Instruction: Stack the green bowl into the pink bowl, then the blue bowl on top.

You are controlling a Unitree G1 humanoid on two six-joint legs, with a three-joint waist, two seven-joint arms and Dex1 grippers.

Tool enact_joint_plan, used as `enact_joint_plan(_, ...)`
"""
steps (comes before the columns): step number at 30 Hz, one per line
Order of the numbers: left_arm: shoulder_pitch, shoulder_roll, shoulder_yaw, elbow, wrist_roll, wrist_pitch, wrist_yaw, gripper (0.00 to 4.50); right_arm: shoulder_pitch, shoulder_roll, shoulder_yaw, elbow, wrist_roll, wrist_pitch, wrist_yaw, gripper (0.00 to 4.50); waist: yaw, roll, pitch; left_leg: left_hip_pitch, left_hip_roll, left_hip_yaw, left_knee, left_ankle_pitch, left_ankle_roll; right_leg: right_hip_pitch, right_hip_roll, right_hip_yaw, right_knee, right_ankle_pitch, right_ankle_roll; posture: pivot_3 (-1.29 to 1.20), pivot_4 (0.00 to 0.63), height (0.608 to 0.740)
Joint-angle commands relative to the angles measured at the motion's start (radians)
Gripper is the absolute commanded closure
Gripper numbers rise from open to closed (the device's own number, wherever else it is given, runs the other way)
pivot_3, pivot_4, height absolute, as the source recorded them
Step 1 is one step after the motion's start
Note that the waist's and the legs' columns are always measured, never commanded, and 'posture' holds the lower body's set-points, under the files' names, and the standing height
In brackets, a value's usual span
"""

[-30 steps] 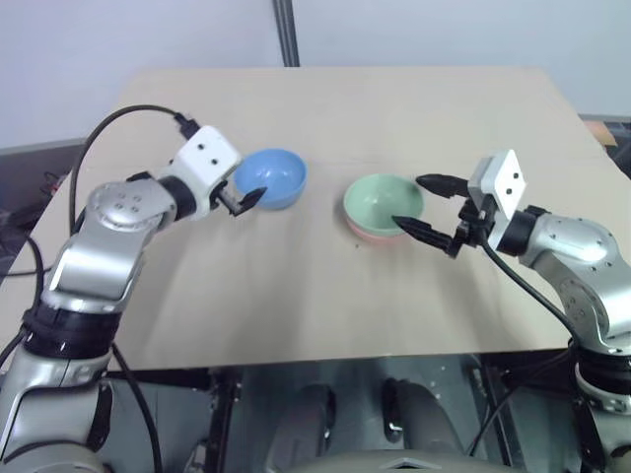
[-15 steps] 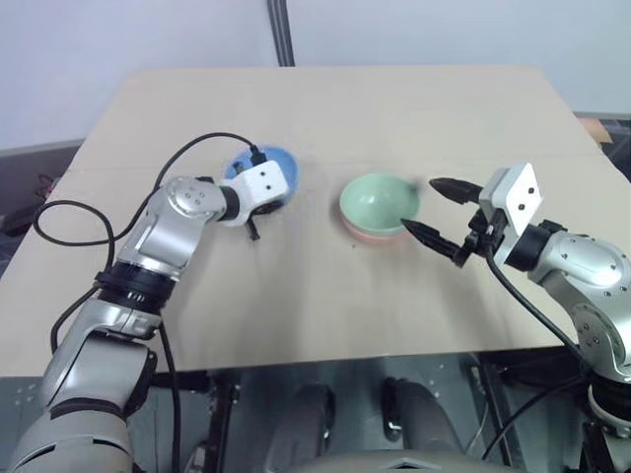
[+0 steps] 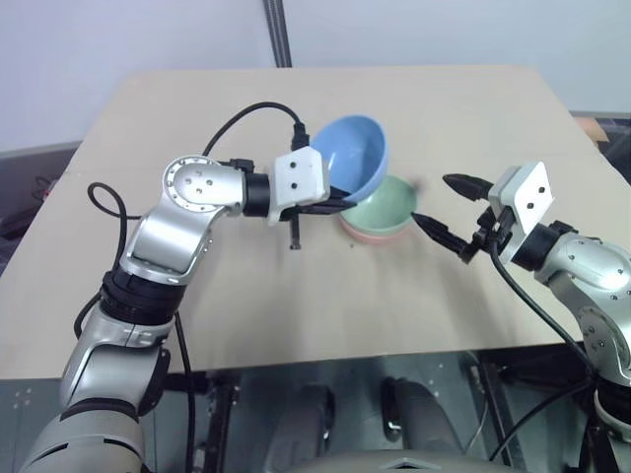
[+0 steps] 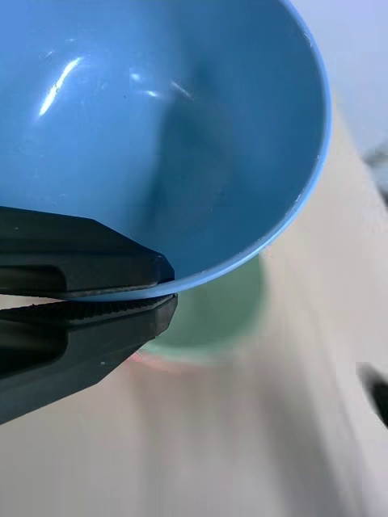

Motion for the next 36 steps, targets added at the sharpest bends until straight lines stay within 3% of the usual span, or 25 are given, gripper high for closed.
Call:
enact_joint_plan(1,-0.027,-0.026,-0.041,-0.003,0.027,-0.054,-0.030,4.46,-0.006,-0.011,-0.030,-0.014,-0.004,-0.025,-0.018,0.65,0.000,0.000,0.000,0.000,0.000,0.000,0.000,0.000,0.000,0.000,0.000,0.000,0.000,0.000,0.000,0.00,0.150,0.740)
enact_joint_plan(2,-0.028,-0.036,-0.055,0.012,0.042,-0.061,-0.030,3.79,-0.002,-0.011,-0.032,-0.018,-0.007,-0.026,-0.024,0.65,0.000,0.000,0.000,0.000,0.000,0.000,0.000,0.000,0.000,0.000,0.000,0.000,0.001,0.000,0.000,0.00,0.150,0.740)
enact_joint_plan(3,-0.027,-0.042,-0.064,0.026,0.055,-0.074,-0.031,3.67,0.001,-0.011,-0.034,-0.021,-0.008,-0.026,-0.028,0.65,0.000,0.000,0.000,0.000,0.000,0.000,0.000,0.000,0.000,0.000,0.000,0.000,0.001,0.000,0.000,0.00,0.150,0.740)
enact_joint_plan(4,-0.028,-0.048,-0.068,0.037,0.064,-0.086,-0.029,3.12,0.005,-0.011,-0.038,-0.025,-0.008,-0.026,-0.032,0.65,0.000,0.000,0.000,0.000,0.000,0.000,0.001,0.000,0.000,0.000,0.001,0.000,0.001,0.000,0.000,0.00,0.150,0.740)
enact_joint_plan(5,-0.030,-0.055,-0.067,0.045,0.071,-0.098,-0.023,2.98,0.009,-0.011,-0.041,-0.028,-0.006,-0.025,-0.035,0.65,0.000,0.000,0.000,0.000,0.000,0.000,0.001,0.000,0.000,0.000,0.001,0.000,0.001,0.000,0.000,0.00,0.150,0.740)
enact_joint_plan(7,-0.036,-0.065,-0.050,0.049,0.065,-0.103,-0.015,1.99,0.021,-0.012,-0.045,-0.032,-0.007,-0.026,-0.040,0.65,0.000,0.000,0.000,0.000,0.000,0.000,0.001,0.000,0.000,0.000,0.001,0.001,0.002,0.000,0.000,0.00,0.150,0.740)
enact_joint_plan(8,-0.038,-0.068,-0.033,0.042,0.053,-0.087,-0.007,1.71,0.029,-0.013,-0.045,-0.033,-0.009,-0.030,-0.041,0.65,0.000,0.000,0.000,0.000,0.000,0.000,0.001,0.000,0.000,0.000,0.001,0.000,0.002,0.000,0.000,0.00,0.150,0.740)
enact_joint_plan(12,-0.006,-0.048,0.072,-0.014,-0.026,0.078,0.045,1.71,0.044,-0.009,-0.041,-0.020,-0.002,-0.051,-0.033,0.65,-0.004,0.000,0.000,0.000,0.000,0.000,0.001,0.000,0.000,0.000,0.001,0.001,0.002,0.000,0.000,0.00,0.150,0.740)
enact_joint_plan(18,0.218,-0.001,0.262,-0.171,-0.190,0.329,0.129,1.71,0.076,-0.024,-0.037,0.045,0.065,-0.078,0.070,0.65,-0.008,0.000,0.000,0.002,0.001,0.001,0.001,0.000,0.000,0.000,0.001,0.002,0.004,0.000,0.000,0.00,0.150,0.740)
enact_joint_plan(19,0.248,0.000,0.296,-0.193,-0.226,0.370,0.145,1.18,0.076,-0.025,-0.043,0.058,0.081,-0.076,0.083,0.14,-0.007,0.000,0.000,0.002,0.002,0.001,0.001,0.000,0.000,0.000,0.001,0.002,0.004,0.000,0.000,0.00,0.150,0.740)
enact_joint_plan(20,0.275,0.002,0.320,-0.215,-0.246,0.398,0.163,0.88,0.075,-0.025,-0.048,0.071,0.094,-0.077,0.092,0.00,-0.004,0.000,0.000,0.002,0.002,0.001,0.002,0.000,0.000,0.000,0.001,0.002,0.004,0.000,0.000,0.00,0.150,0.740)
enact_joint_plan(22,0.358,0.010,0.343,-0.270,-0.220,0.382,0.212,0.04,0.078,-0.047,-0.037,0.105,0.087,-0.086,0.121,0.00,-0.001,0.000,0.000,0.001,0.002,0.000,0.003,0.000,0.000,0.000,0.001,0.001,0.004,0.000,0.000,0.00,0.150,0.740)
enact_joint_plan(27,0.533,-0.125,0.448,-0.353,-0.224,0.275,0.376,0.04,0.125,-0.092,-0.034,0.155,0.038,-0.128,0.144,0.00,0.005,-0.001,-0.001,0.002,0.000,0.000,0.004,0.000,0.000,0.001,-0.002,0.001,0.004,0.000,0.000,0.00,0.150,0.740)
enact_joint_plan(29,0.598,-0.111,0.462,-0.362,-0.202,0.230,0.370,0.04,0.162,-0.113,-0.061,0.155,0.052,-0.130,0.166,0.00,0.008,-0.001,-0.001,0.002,0.001,-0.001,0.004,0.000,0.000,0.001,-0.003,0.002,0.004,0.000,0.000,0.00,0.150,0.740)
enact_joint_plan(36,0.761,-0.027,0.594,-0.352,-0.330,0.249,0.266,0.04,0.309,-0.199,-0.197,0.145,0.090,-0.128,0.239,0.00,0.019,-0.001,-0.001,0.003,0.001,0.001,0.004,0.000,0.000,0.002,-0.002,0.001,0.004,-0.003,0.001,0.00,0.150,0.740)
